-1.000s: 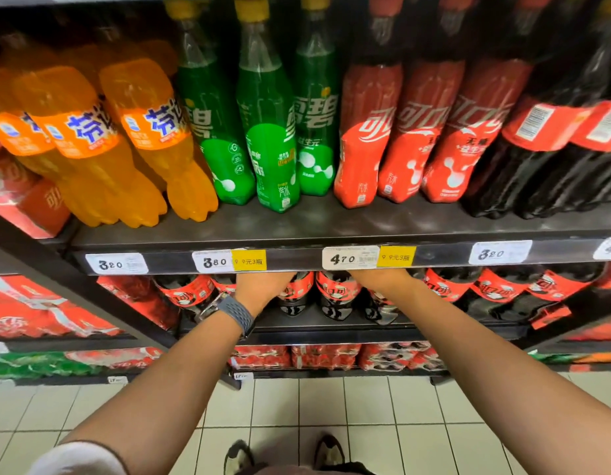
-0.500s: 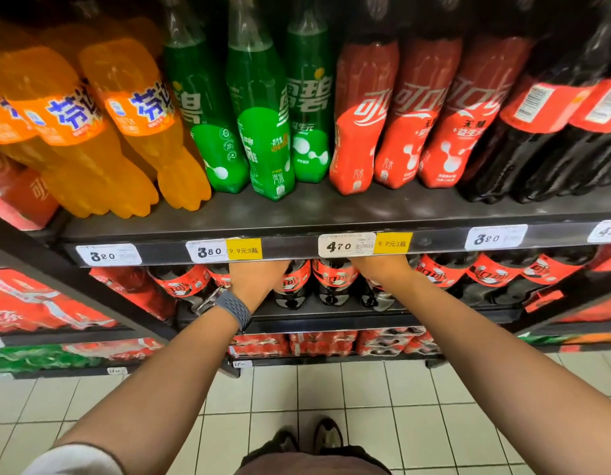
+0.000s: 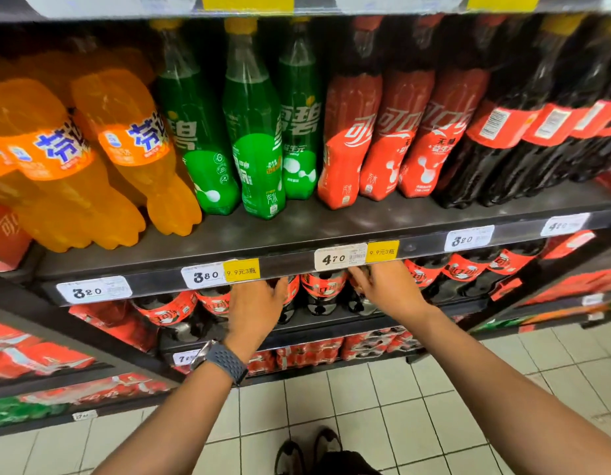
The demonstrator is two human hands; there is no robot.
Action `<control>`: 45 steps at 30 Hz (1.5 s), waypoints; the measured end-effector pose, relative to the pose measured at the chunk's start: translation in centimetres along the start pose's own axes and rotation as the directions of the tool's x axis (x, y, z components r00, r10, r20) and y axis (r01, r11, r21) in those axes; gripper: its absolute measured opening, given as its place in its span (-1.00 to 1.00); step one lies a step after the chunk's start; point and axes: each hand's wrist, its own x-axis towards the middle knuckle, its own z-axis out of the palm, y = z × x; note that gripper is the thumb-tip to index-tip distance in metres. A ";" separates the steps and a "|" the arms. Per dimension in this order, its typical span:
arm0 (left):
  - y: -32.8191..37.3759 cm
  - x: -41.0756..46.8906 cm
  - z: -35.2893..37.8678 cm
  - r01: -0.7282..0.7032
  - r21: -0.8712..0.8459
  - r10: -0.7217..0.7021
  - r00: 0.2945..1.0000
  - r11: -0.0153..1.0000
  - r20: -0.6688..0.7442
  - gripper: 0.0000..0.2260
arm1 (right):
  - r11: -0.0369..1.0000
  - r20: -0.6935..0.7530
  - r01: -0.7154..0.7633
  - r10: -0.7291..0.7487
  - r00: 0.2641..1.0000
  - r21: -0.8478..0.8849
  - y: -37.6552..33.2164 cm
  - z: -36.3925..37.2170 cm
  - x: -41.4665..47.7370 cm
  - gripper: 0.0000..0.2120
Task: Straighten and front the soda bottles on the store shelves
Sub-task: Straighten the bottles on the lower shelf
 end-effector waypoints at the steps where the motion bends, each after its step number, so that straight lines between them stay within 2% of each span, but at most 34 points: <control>1: -0.3 -0.6 0.2 0.004 -0.010 -0.004 1.000 1.000 0.004 -0.57 | 1.000 -0.036 0.002 -0.003 0.999 -0.028 0.6 -0.4 -0.7 -0.88; 2: -0.4 -1.1 0.4 0.010 -0.023 -0.010 1.000 1.000 0.011 -0.61 | 0.999 -0.064 0.014 -0.017 0.998 -0.038 1.1 -0.9 -1.4 -0.93; 3: -0.4 -1.7 0.5 0.012 -0.039 -0.011 1.000 0.999 0.013 -0.68 | 0.998 -0.084 0.024 -0.029 0.996 -0.059 1.5 -1.4 -1.8 -0.87; 5: -0.4 -2.8 1.0 -0.014 -0.056 0.013 1.000 0.998 -0.022 -0.82 | 0.993 -0.096 0.045 -0.055 0.994 -0.105 2.4 -1.9 -2.6 -0.89; 9: 0.3 -3.6 1.7 -0.103 -0.068 0.100 0.994 0.992 -0.050 -0.67 | 0.996 -0.198 -0.031 0.014 0.980 -0.082 4.6 -2.0 -4.1 -0.75; 12: 1.5 -3.2 2.6 -0.157 -0.065 0.156 0.987 0.985 -0.028 -0.60 | 0.995 -0.191 -0.091 0.083 0.978 -0.033 6.8 -2.4 -4.7 -0.59; 16: 4.1 -3.2 3.9 -0.210 -0.082 0.209 0.978 0.974 -0.021 -0.64 | 0.996 -0.191 -0.088 0.087 0.978 0.000 9.1 -2.8 -4.6 -0.55; 19: 6.4 -3.2 5.7 -0.201 -0.152 0.208 0.977 0.968 0.035 -0.62 | 0.997 -0.179 -0.069 0.075 0.981 0.038 11.0 -3.0 -4.4 -0.48; 21: 8.5 -3.1 7.0 -0.181 -0.197 0.197 0.978 0.964 0.063 -0.59 | 0.994 -0.179 -0.073 0.087 0.980 0.085 12.5 -3.2 -4.3 -0.55; 24: 12.0 -2.4 8.4 -0.144 -0.168 0.155 0.986 0.975 0.057 -0.62 | 0.982 -0.156 -0.111 0.136 0.978 0.155 15.2 -4.0 -4.2 -0.71; 28: 16.3 -1.4 10.0 -0.032 -0.233 0.042 0.998 0.972 0.038 -0.73 | 0.962 -0.114 -0.047 0.080 0.990 0.268 18.4 -5.2 -4.0 -0.58; 30: 17.6 -0.9 10.6 0.023 -0.172 -0.017 0.999 0.985 0.036 -0.75 | 0.950 -0.094 -0.007 0.038 0.995 0.311 19.3 -5.7 -3.7 -0.60; 33: 18.8 0.0 11.1 0.040 -0.022 -0.038 0.997 0.999 0.068 -0.70 | 0.950 -0.050 -0.011 0.027 0.998 0.313 19.9 -6.4 -2.9 -0.67; 36: 19.2 1.0 11.2 0.069 -0.101 -0.059 0.993 0.992 0.106 -0.67 | 0.964 0.054 -0.021 0.007 0.999 0.265 19.3 -7.1 -1.5 -0.67; 39: 19.4 1.4 11.4 0.193 -0.058 -0.183 0.972 0.979 0.144 -0.70 | 0.970 0.108 -0.041 0.016 0.994 0.240 18.6 -7.4 -0.3 -0.61; 43: 19.9 1.1 11.7 0.188 0.014 -0.189 0.981 0.982 0.048 -0.70 | 0.953 0.115 -0.091 0.060 0.992 0.288 17.7 -7.1 0.5 -0.57; 45: 19.9 1.0 11.9 0.187 0.045 -0.188 0.982 0.981 0.010 -0.72 | 0.969 0.093 -0.070 0.049 0.994 0.239 17.4 -6.6 0.5 -0.56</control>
